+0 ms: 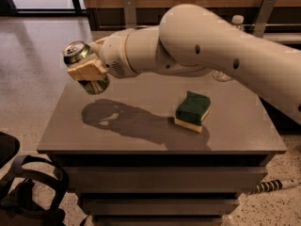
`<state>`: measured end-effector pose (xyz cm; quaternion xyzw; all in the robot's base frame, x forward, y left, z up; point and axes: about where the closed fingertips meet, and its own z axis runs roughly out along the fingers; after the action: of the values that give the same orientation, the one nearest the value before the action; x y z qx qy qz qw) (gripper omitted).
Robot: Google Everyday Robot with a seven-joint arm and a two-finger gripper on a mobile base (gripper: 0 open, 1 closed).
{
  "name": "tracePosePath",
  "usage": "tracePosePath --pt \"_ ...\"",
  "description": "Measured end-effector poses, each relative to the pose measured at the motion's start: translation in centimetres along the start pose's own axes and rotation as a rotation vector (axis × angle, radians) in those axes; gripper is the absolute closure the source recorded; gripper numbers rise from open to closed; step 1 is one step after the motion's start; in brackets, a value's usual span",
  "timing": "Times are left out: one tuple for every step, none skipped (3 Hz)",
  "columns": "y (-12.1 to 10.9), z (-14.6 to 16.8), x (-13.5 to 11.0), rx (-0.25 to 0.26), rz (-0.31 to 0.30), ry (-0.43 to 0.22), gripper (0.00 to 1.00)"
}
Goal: Knock green can over
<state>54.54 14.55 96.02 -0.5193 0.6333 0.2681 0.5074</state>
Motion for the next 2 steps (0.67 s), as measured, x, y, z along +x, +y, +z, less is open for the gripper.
tracePosePath --pt "0.3 -1.5 -3.0 -0.043 -0.085 0.132 1.00" --pt "-1.8 -3.3 -1.6 -0.037 -0.073 0.309 1.00"
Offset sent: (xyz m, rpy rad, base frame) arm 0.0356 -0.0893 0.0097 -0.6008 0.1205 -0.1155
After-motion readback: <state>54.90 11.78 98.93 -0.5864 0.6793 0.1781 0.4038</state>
